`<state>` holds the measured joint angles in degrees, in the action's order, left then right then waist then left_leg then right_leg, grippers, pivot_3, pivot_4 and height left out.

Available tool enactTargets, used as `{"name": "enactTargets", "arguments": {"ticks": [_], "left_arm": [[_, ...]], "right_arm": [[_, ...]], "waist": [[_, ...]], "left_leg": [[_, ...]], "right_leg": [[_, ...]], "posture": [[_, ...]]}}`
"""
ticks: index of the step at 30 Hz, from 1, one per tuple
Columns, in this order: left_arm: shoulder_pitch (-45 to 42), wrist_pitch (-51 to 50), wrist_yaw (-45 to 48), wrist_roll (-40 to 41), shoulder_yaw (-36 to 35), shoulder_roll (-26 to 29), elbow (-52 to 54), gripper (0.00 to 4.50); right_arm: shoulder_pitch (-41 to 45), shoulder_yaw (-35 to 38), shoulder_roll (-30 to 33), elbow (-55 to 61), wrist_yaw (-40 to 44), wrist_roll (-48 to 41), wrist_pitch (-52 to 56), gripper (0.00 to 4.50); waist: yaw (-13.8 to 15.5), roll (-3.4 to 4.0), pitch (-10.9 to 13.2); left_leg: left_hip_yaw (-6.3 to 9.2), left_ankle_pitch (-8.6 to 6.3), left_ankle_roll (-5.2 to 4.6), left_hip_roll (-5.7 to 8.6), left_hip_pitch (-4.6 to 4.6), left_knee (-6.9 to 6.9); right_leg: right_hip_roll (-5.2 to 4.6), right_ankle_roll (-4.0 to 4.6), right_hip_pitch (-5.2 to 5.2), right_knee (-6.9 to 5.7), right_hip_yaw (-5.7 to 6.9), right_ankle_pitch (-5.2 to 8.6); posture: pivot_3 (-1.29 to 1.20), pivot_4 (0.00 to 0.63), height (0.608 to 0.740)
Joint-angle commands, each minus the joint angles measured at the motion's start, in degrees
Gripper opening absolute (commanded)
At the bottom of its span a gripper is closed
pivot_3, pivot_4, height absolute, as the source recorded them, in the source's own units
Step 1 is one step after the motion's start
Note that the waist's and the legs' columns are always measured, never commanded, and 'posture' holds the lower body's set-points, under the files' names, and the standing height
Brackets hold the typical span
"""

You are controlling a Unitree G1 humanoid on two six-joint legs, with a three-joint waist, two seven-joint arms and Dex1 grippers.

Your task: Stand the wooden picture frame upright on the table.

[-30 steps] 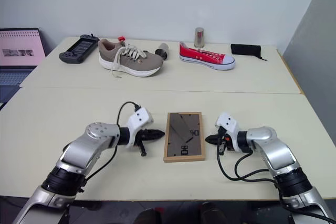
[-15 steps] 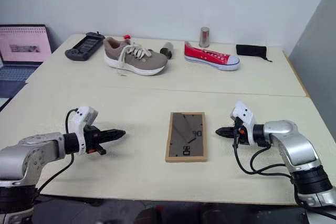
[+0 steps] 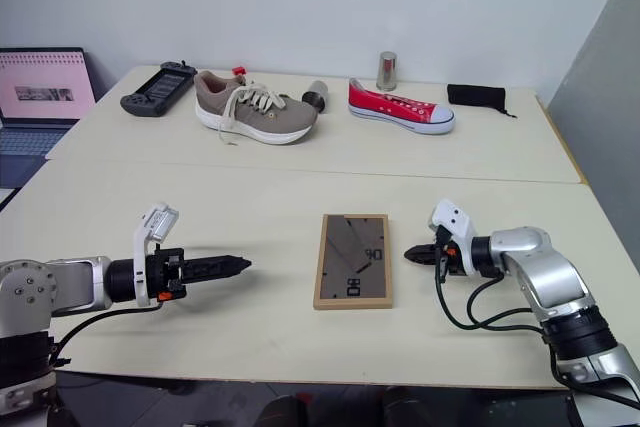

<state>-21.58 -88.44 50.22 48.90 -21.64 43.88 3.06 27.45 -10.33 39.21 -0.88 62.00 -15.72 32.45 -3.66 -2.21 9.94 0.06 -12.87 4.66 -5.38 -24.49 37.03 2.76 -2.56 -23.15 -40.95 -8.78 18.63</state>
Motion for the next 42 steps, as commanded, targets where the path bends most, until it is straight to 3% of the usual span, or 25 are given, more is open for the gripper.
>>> {"name": "enactTargets", "arguments": {"ticks": [1,3,7,11,25,42], "left_arm": [[-2.45,-0.44,-0.72,1.34,0.76,-0.88,-1.46,3.95],[-3.01,0.41,-0.81,0.91,2.13,-1.26,-2.71,4.47],[-4.22,3.07,-2.65,-1.84,5.97,-2.07,-5.13,4.49],[-8.89,-0.78,-3.07,-2.44,11.31,-3.61,-10.92,4.49],[-13.84,10.50,2.65,-8.26,25.13,-8.67,-19.99,4.49],[-14.57,6.78,6.39,-7.57,27.97,-11.14,-19.05,4.49]], "right_arm": [[-0.15,1.07,0.36,0.86,-0.71,0.36,-0.94,0.00],[-0.72,0.87,0.28,1.13,-1.22,0.65,-0.85,0.00],[-1.15,0.82,0.16,1.19,-1.38,1.00,-1.22,0.00],[-1.00,0.86,0.19,1.01,-1.64,1.30,-1.12,0.00],[-1.92,-1.39,-1.93,4.05,-4.47,2.01,0.69,0.00],[-2.39,-2.31,-3.63,6.01,-6.18,2.56,2.37,0.00]], "waist": [[0.09,0.00,0.00],[0.15,0.00,0.00],[0.22,0.00,0.00],[0.33,0.00,0.00],[1.50,0.26,-0.15],[1.76,0.41,-0.23]], "left_leg": [[0.00,0.00,0.00,0.00,0.00,0.00],[0.00,0.00,0.00,0.00,0.00,0.00],[0.00,0.00,0.01,0.00,0.00,-0.01],[0.00,0.01,0.02,0.02,0.00,0.02],[0.03,0.05,0.09,0.15,0.01,0.06],[0.17,0.05,0.08,0.19,0.16,0.04]], "right_leg": [[0.00,0.00,0.00,0.00,0.00,0.00],[0.00,0.00,0.00,0.00,-0.01,0.00],[0.00,0.00,0.00,0.00,-0.01,0.00],[0.00,0.00,0.01,-0.05,0.00,0.00],[-0.06,0.00,0.13,-0.03,-0.01,0.00],[-0.07,0.01,0.46,0.13,0.03,0.03]], "posture": [[0.00,0.150,0.740],[0.00,0.150,0.740],[0.00,0.150,0.740],[0.00,0.150,0.740],[0.00,0.150,0.740],[0.00,0.150,0.740]]}}
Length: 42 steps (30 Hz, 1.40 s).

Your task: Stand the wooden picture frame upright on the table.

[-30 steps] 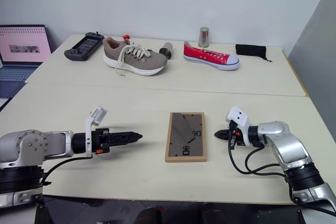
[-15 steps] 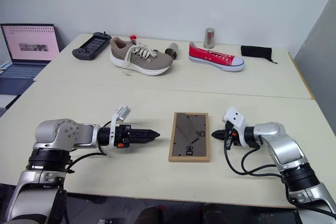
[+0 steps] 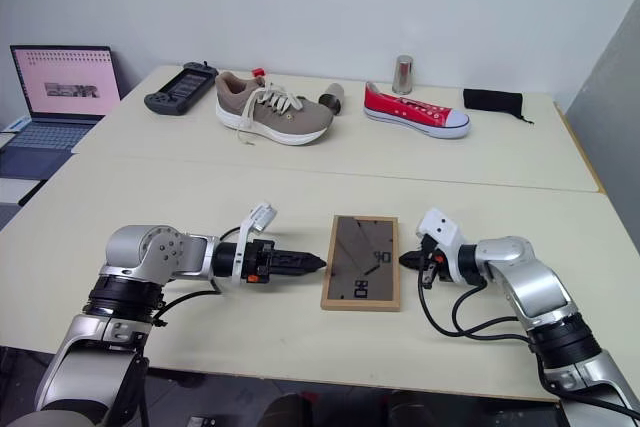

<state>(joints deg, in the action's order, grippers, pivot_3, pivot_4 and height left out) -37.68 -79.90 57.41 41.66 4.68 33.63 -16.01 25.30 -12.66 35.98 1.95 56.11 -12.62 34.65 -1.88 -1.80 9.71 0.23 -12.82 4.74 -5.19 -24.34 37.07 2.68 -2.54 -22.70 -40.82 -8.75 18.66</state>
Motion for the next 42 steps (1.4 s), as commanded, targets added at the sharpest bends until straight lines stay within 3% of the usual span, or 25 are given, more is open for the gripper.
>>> {"name": "enactTargets", "arguments": {"ticks": [1,11,22,34,42], "left_arm": [[1.36,-1.72,-1.17,-0.42,1.33,-1.37,-0.36,4.49],[1.72,-2.78,-1.45,0.25,1.26,-2.45,1.51,4.49],[4.05,-3.05,0.34,1.48,2.22,-0.58,6.00,4.49],[3.75,-1.43,-1.81,0.09,1.04,-2.39,4.56,4.49],[4.90,-0.17,0.27,-0.06,3.78,0.06,7.11,4.49]], "right_arm": [[-0.24,-0.11,-0.89,3.66,-0.49,-0.76,0.61,0.00],[1.20,-1.34,-5.39,4.43,-3.00,-0.42,2.88,0.00],[2.38,-1.23,-6.94,2.19,-4.98,-0.08,2.78,0.00],[2.80,-1.37,-8.11,5.40,-5.38,-1.47,5.96,0.00],[2.90,-1.12,-8.66,5.40,-5.61,-1.49,6.53,0.00]], "waist": [[-0.03,0.00,0.00],[0.03,0.00,0.00],[-0.16,0.00,0.00],[-0.10,0.00,0.00],[-0.14,0.00,0.00]], "left_leg": [[0.00,0.00,0.00,0.00,0.00,0.00],[0.05,0.00,0.00,0.01,0.03,0.00],[0.09,0.00,0.00,0.01,0.03,-0.03],[0.10,0.00,0.00,0.01,0.04,-0.02],[0.12,0.00,0.00,0.02,0.04,-0.03]], "right_leg": [[0.00,0.00,0.00,0.00,0.00,0.00],[0.00,-0.02,0.07,0.02,0.03,0.02],[0.00,0.01,0.07,0.03,0.05,0.06],[0.00,0.01,0.07,0.03,0.06,0.06],[0.01,0.01,0.08,0.03,0.06,0.07]], "posture": [[0.00,0.150,0.740],[0.00,0.150,0.740],[0.00,0.150,0.740],[0.00,0.150,0.740],[0.00,0.150,0.740]]}}
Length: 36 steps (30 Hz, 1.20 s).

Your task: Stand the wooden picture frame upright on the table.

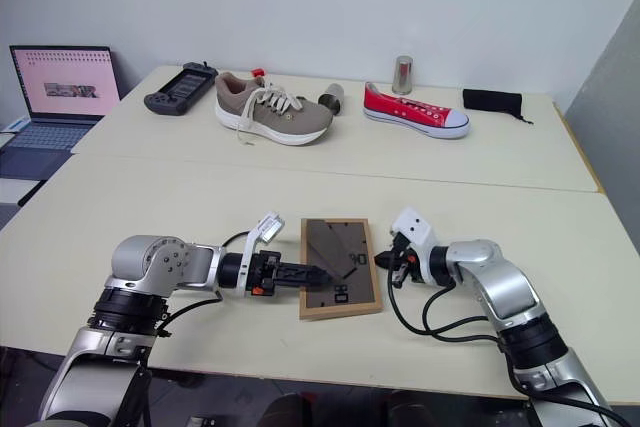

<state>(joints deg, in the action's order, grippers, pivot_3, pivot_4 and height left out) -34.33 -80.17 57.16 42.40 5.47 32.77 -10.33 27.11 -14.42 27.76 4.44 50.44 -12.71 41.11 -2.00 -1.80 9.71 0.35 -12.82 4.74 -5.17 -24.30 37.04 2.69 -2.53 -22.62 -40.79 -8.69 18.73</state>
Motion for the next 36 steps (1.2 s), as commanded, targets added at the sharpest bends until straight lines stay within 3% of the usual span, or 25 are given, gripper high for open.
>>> {"name": "enactTargets", "arguments": {"ticks": [1,11,18,30,33,36], "left_arm": [[1.64,0.35,0.52,-0.85,3.09,1.04,1.46,4.30],[1.79,1.86,0.87,-1.33,2.95,1.38,1.43,2.34],[1.05,2.42,2.12,-0.80,2.04,3.02,2.07,1.35],[-7.98,4.06,-2.38,1.57,-10.53,3.48,-0.48,1.29],[-9.52,4.65,-2.80,2.40,-13.35,4.57,1.16,1.29],[-9.20,4.99,-2.15,1.80,-12.74,5.20,1.46,1.29]], "right_arm": [[1.07,0.65,-0.48,2.88,0.00,-1.41,0.11,0.00],[0.87,0.84,-0.52,3.01,-0.21,-1.59,0.39,0.00],[1.20,1.67,-0.09,1.75,-0.49,-1.78,0.11,0.00],[4.08,8.29,8.58,-3.66,4.57,-4.16,-3.41,0.00],[8.13,12.86,11.26,1.03,12.76,-15.21,5.17,0.52],[12.43,12.90,10.95,2.57,14.99,-20.31,9.83,1.31]], "waist": [[-0.04,0.00,0.00],[-0.27,0.00,0.02],[-0.26,-0.01,0.03],[-0.40,-0.02,0.16],[-0.46,0.07,0.43],[-0.86,0.15,0.54]], "left_leg": [[0.00,0.00,0.00,0.00,0.00,0.00],[0.02,0.00,0.00,0.00,0.00,-0.04],[0.06,0.00,0.00,0.01,-0.01,-0.03],[0.12,-0.01,-0.01,0.03,-0.05,-0.07],[0.11,-0.01,-0.01,0.03,-0.10,-0.08],[0.13,0.00,0.00,0.02,-0.17,-0.07]], "right_leg": [[0.00,0.00,0.00,0.01,0.00,0.00],[0.00,0.04,-0.02,0.01,0.01,0.05],[0.00,-0.02,0.00,0.01,0.03,0.09],[0.01,0.05,-0.05,0.02,0.05,0.11],[0.01,0.06,-0.11,0.03,0.04,0.12],[0.01,0.07,-0.20,-0.01,0.05,0.12]], "posture": [[0.00,0.150,0.740],[0.00,0.150,0.740],[0.00,0.150,0.740],[0.00,0.150,0.740],[0.00,0.150,0.740],[0.00,0.150,0.740]]}}
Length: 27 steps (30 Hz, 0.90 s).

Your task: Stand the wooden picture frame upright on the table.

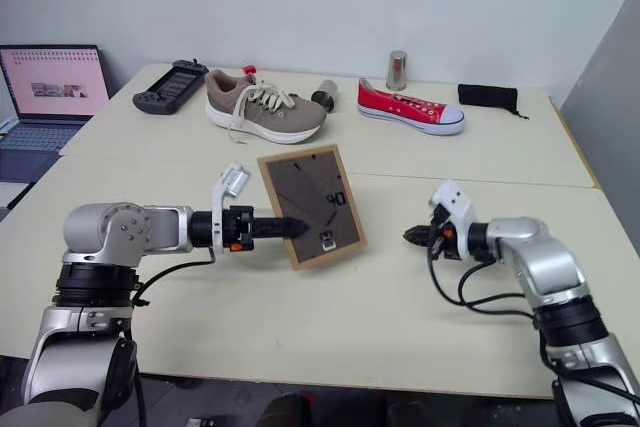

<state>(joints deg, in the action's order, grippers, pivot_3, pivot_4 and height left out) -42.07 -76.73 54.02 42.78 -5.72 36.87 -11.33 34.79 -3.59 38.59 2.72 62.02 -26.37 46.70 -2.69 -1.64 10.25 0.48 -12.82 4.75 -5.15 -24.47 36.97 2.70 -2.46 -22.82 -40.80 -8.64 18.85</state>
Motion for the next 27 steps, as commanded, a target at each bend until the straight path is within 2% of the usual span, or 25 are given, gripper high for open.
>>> {"name": "enactTargets", "arguments": {"ticks": [1,10,12,13,14,21,27], "left_arm": [[-1.50,1.64,1.19,1.25,-1.29,1.22,2.31,1.29],[-2.27,1.24,4.30,1.88,1.80,2.05,3.56,1.29],[-2.10,0.90,4.75,2.02,2.39,2.17,4.15,1.29],[-1.86,0.85,4.84,1.98,2.65,2.23,4.58,1.29],[-1.73,0.89,4.88,1.89,2.86,2.27,4.85,1.29],[-1.22,0.23,4.87,2.31,3.07,2.29,6.02,1.29],[-1.06,0.52,4.92,1.65,3.31,2.18,5.59,1.29]], "right_arm": [[6.11,1.56,-0.32,4.00,3.57,-6.84,4.22,1.48],[16.18,-4.42,-9.52,-3.96,2.07,-3.00,-1.85,3.59],[17.28,-5.51,-11.02,-6.36,1.58,-1.11,-4.68,4.02],[17.75,-6.13,-11.70,-7.52,1.40,-0.23,-5.74,4.09],[18.06,-6.52,-12.10,-8.39,1.47,0.41,-6.54,4.47],[19.24,-7.15,-15.18,-9.30,1.83,0.64,-7.40,4.49],[19.32,-7.92,-16.26,-3.84,3.86,-2.72,-3.66,4.49]], "waist": [[-0.26,0.00,0.00],[-0.60,0.03,0.02],[-0.56,0.03,0.02],[-0.50,0.03,0.02],[-0.50,0.03,0.02],[-0.55,0.04,0.03],[-0.56,0.05,0.03]], "left_leg": [[0.06,0.00,0.00,-0.01,0.00,-0.01],[0.30,0.00,0.00,0.04,-0.07,0.04],[0.35,0.01,0.01,0.03,-0.12,0.03],[0.36,0.01,0.01,0.03,-0.15,0.03],[0.38,0.02,0.03,0.03,-0.25,0.03],[0.39,0.16,0.28,0.00,-0.39,0.00],[0.40,0.16,0.27,0.00,-0.38,0.01]], "right_leg": [[0.01,0.00,0.00,0.00,0.04,0.00],[0.02,0.01,0.02,-0.03,0.25,0.00],[0.01,0.01,-0.01,-0.03,0.31,0.00],[0.02,0.01,-0.03,-0.03,0.32,0.00],[0.01,0.01,-0.13,-0.04,0.34,0.00],[0.01,0.03,-0.37,-0.16,0.38,0.00],[0.01,0.03,-0.37,-0.19,0.39,0.00]], "posture": [[0.00,0.150,0.740],[0.00,0.150,0.740],[0.00,0.150,0.740],[0.00,0.150,0.740],[0.00,0.150,0.740],[0.00,0.150,0.740],[0.00,0.150,0.740]]}}
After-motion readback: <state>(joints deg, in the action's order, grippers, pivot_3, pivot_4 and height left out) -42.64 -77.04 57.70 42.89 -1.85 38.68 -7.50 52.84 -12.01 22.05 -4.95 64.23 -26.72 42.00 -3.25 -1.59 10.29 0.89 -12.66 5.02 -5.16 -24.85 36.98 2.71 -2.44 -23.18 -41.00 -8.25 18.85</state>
